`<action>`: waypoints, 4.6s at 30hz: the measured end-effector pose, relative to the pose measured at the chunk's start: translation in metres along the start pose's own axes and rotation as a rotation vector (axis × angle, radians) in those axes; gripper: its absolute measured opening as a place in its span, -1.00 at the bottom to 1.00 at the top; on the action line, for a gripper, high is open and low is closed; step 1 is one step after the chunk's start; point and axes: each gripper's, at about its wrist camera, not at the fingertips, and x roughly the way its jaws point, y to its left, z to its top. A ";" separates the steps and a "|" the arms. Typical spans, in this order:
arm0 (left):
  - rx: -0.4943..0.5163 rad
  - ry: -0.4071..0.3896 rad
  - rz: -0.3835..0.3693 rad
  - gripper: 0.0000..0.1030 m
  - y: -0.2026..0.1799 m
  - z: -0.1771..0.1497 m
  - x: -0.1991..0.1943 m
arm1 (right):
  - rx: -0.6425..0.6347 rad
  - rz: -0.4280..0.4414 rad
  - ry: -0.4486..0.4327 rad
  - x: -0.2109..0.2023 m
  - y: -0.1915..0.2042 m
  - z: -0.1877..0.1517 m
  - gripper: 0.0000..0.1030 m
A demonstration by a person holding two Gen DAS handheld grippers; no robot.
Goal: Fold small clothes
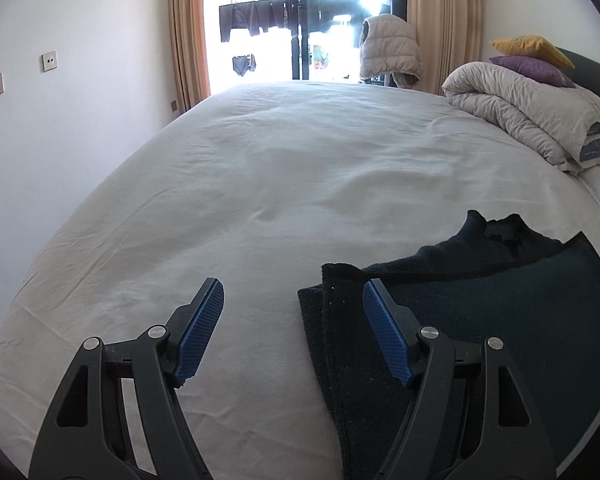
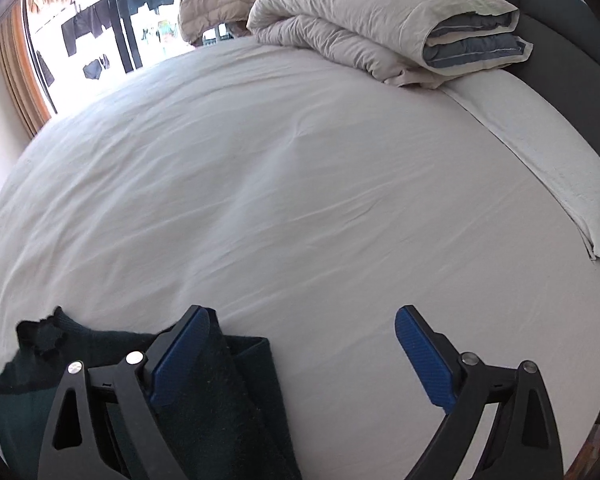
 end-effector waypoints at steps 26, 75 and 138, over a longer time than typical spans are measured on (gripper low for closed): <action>0.040 0.173 -0.095 -0.35 -0.018 -0.002 0.043 | 0.012 0.348 0.036 0.027 -0.022 -0.035 0.13; 0.093 0.158 -0.167 -0.82 -0.095 -0.044 -0.025 | -0.096 0.699 -0.010 -0.056 0.061 -0.131 -0.05; -0.023 0.235 -0.323 -0.80 -0.078 -0.113 -0.040 | 0.107 0.759 0.140 -0.006 0.114 -0.144 -0.08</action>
